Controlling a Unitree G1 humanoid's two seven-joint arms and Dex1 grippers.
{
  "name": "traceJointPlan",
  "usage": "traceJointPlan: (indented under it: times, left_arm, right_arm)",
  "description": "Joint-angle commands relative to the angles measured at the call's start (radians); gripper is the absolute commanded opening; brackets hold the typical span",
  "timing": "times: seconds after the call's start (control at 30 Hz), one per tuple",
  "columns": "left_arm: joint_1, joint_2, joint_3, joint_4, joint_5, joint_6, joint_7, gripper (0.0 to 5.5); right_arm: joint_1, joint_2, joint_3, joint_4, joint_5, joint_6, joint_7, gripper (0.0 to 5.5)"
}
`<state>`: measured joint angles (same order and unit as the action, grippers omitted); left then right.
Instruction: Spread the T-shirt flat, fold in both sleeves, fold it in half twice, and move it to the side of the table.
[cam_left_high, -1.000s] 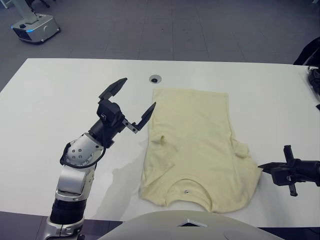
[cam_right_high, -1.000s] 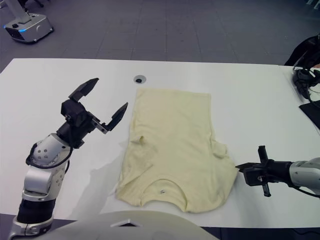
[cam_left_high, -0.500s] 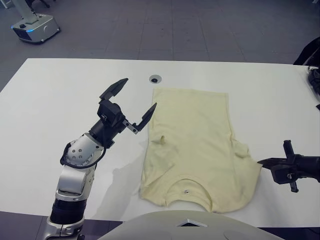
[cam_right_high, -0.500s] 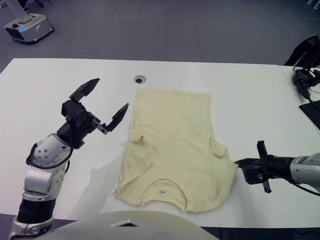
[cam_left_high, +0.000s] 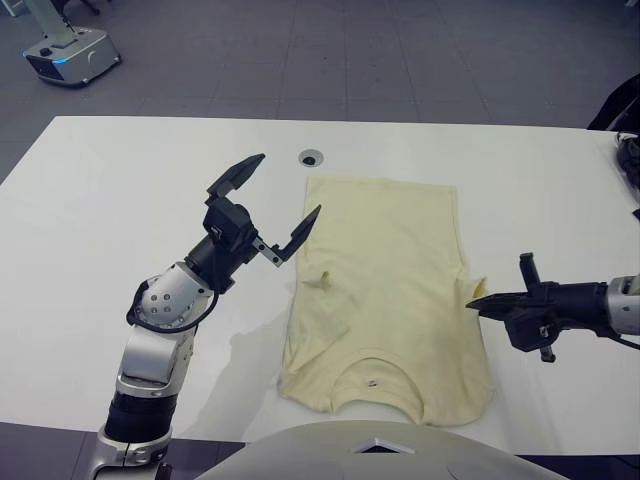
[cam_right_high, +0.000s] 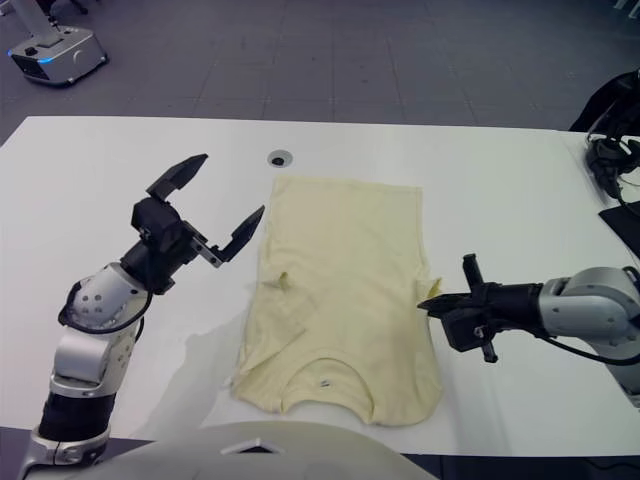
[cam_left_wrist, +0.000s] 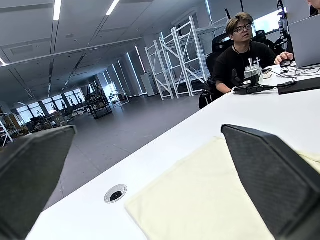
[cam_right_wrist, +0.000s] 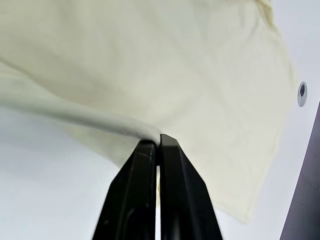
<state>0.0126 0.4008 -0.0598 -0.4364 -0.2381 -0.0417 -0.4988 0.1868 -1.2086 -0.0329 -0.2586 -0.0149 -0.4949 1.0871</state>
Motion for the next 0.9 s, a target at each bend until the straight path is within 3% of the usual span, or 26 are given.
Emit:
traceJointPlan:
  times: [0.03, 0.5, 0.9]
  left_arm:
    - [-0.012, -0.011, -0.008, 0.012, 0.008, 0.005, -0.003, 5.4]
    - [-0.035, -0.022, -0.016, 0.024, 0.014, 0.012, -0.016, 5.4]
    - [-0.047, -0.023, -0.021, 0.047, 0.014, 0.011, -0.029, 5.4]
  right_arm:
    - [-0.099, 0.05, 0.099, -0.008, -0.046, 0.017, 0.018, 0.0]
    - [-0.193, 0.151, 0.247, 0.04, -0.125, 0.038, 0.01, 0.0]
    - [-0.165, 0.202, 0.245, 0.002, -0.054, 0.172, -0.004, 2.11]
